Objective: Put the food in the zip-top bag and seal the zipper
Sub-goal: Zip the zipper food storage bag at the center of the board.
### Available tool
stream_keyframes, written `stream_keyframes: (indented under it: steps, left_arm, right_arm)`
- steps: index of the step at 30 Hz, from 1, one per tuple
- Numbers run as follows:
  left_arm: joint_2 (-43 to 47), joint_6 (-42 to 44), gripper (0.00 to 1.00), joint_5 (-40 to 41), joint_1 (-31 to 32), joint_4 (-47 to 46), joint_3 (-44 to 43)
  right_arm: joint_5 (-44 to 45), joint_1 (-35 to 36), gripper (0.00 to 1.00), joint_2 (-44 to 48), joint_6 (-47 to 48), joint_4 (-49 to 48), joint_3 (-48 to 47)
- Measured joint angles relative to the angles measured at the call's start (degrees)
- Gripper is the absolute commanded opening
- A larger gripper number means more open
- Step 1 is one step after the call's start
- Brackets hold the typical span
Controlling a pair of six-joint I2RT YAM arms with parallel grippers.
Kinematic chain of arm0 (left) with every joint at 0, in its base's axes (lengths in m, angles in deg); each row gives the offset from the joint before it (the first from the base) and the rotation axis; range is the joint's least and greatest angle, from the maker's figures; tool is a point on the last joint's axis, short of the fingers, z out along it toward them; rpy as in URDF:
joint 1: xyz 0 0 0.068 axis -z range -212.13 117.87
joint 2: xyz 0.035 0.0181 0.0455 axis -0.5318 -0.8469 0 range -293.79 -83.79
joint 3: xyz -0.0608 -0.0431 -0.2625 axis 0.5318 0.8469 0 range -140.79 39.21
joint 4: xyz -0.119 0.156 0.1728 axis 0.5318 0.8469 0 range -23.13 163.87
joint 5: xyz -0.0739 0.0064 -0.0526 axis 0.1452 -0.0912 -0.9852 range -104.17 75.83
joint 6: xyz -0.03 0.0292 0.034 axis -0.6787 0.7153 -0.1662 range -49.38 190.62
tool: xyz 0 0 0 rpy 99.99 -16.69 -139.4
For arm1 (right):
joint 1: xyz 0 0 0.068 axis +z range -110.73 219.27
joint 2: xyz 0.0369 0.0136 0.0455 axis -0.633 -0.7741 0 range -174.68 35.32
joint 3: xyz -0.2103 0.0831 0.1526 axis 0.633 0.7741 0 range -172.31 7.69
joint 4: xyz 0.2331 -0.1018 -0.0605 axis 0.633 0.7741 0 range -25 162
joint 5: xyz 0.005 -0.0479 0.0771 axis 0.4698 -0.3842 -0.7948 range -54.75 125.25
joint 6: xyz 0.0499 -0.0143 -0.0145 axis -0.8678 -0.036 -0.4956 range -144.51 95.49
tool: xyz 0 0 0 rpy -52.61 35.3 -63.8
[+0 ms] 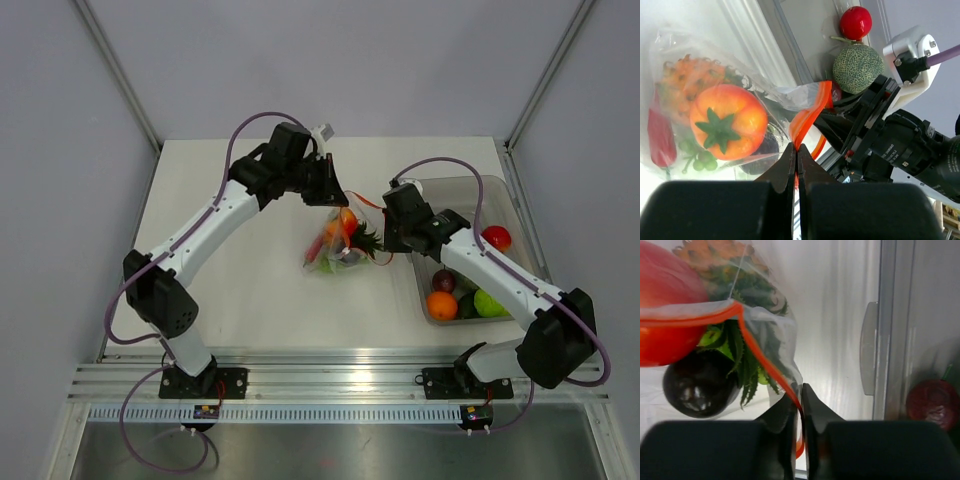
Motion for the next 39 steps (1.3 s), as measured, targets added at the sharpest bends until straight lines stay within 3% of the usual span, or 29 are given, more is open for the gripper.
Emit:
stream_keyframes:
  steps: [1,4,5,6,9,13,17,26,30,33,36,39]
  left_arm:
    - [-0.7,0.4,0.00,0.0,0.0,0.4,-1.1]
    - [-3.5,2.7,0.05,0.0,0.0,2.0,-5.2]
    - [-4.7,3.9,0.11,0.0,-0.1,3.0,-7.3]
    - [-6.3,5.2,0.30,-0.2,-0.1,4.7,-9.9]
    - [-9.5,9.7,0.59,-0.5,-0.2,6.8,-17.2]
    - [-7.5,15.7,0.73,0.7,-0.2,7.5,-18.5]
    - [2.5,20.4,0.73,3.4,-0.3,3.9,-7.2]
    - [32.4,25.8,0.68,7.6,-0.3,-14.1,30.7]
    - [39.0,28.3,0.68,6.8,0.2,-24.8,47.5]
    - [42.7,30.5,0.75,6.2,0.7,-33.7,59.1]
    - [45.6,32.6,0.75,6.1,1.1,-41.4,66.9]
    - [45.5,34.6,0.75,5.3,1.5,-47.4,69.0]
  right_arm:
    - [-0.3,0.0,0.00,0.0,-0.1,-0.5,-0.1]
    - [-1.9,-0.8,0.00,-0.1,-0.9,-1.4,-0.8]
    - [-2.8,-1.5,0.00,-0.1,-1.4,-1.8,-0.9]
    - [-3.8,-2.4,0.00,-0.1,-1.9,-2.5,-1.0]
    - [-7.4,-5.7,0.00,-0.3,-4.3,-4.5,-1.0]
    - [-11.4,-8.8,0.00,-0.7,-7.3,-7.0,-0.9]
    - [-14.3,-9.0,0.00,-0.8,-9.2,-8.8,-0.9]
    - [-18.3,-9.2,0.00,-1.2,-10.5,-10.2,-0.9]
    - [-19.4,-9.5,0.00,-1.3,-10.6,-10.6,-0.9]
    - [-19.9,-9.5,0.00,-1.5,-10.6,-11.2,-0.9]
    - [-20.6,-9.5,0.00,-1.5,-10.6,-11.6,-0.4]
    - [-20.7,-9.5,0.00,-1.5,-10.6,-11.8,-0.1]
